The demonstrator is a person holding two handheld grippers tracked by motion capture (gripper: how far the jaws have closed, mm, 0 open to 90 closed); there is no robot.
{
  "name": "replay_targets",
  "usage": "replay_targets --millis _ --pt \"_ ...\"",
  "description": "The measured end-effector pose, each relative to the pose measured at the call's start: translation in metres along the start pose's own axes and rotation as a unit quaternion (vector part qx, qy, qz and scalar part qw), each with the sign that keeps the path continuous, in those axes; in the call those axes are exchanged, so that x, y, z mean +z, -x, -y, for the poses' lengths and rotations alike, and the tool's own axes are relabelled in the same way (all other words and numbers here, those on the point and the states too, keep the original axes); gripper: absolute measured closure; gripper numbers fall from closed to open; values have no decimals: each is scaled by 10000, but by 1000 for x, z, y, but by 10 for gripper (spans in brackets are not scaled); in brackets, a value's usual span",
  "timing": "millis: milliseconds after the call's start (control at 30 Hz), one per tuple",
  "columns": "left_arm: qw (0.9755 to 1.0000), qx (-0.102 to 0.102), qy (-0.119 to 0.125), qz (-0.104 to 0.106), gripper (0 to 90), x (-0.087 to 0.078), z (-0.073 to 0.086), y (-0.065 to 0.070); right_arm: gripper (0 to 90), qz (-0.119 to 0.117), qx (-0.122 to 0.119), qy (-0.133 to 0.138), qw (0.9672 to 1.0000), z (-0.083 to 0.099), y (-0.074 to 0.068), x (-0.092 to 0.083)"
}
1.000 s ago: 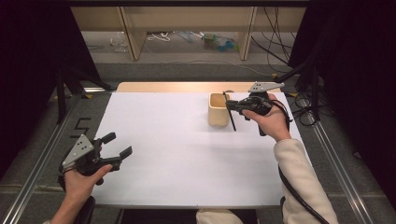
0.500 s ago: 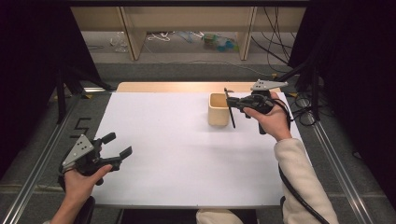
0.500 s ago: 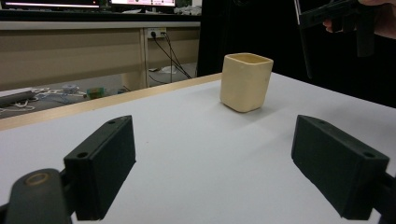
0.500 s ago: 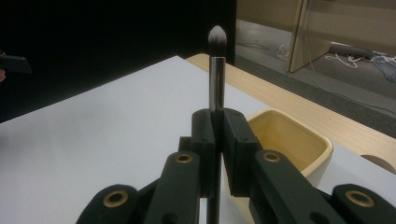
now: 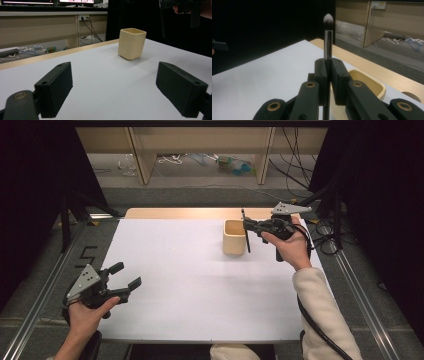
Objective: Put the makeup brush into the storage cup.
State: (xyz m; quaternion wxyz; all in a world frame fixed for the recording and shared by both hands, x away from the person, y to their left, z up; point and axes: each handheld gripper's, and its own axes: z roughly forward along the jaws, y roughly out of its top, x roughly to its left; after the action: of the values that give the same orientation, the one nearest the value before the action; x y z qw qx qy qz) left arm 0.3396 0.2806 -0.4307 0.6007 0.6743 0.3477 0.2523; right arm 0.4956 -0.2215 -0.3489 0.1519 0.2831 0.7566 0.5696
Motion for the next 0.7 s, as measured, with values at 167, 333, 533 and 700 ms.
replay_targets --millis 167,333,533,700 --pt "10000 -5 2 -4 137 0 0 0 845 70 33 102 9999 -2 1 -2" --pt "10000 -5 4 -6 137 0 0 0 845 103 55 154 9998 -3 1 -1" --pt "10000 -10 6 -9 137 0 0 0 845 162 -14 232 9996 -5 0 2" --pt "10000 1 -2 -9 137 0 0 0 844 201 -35 206 9996 -8 0 2"
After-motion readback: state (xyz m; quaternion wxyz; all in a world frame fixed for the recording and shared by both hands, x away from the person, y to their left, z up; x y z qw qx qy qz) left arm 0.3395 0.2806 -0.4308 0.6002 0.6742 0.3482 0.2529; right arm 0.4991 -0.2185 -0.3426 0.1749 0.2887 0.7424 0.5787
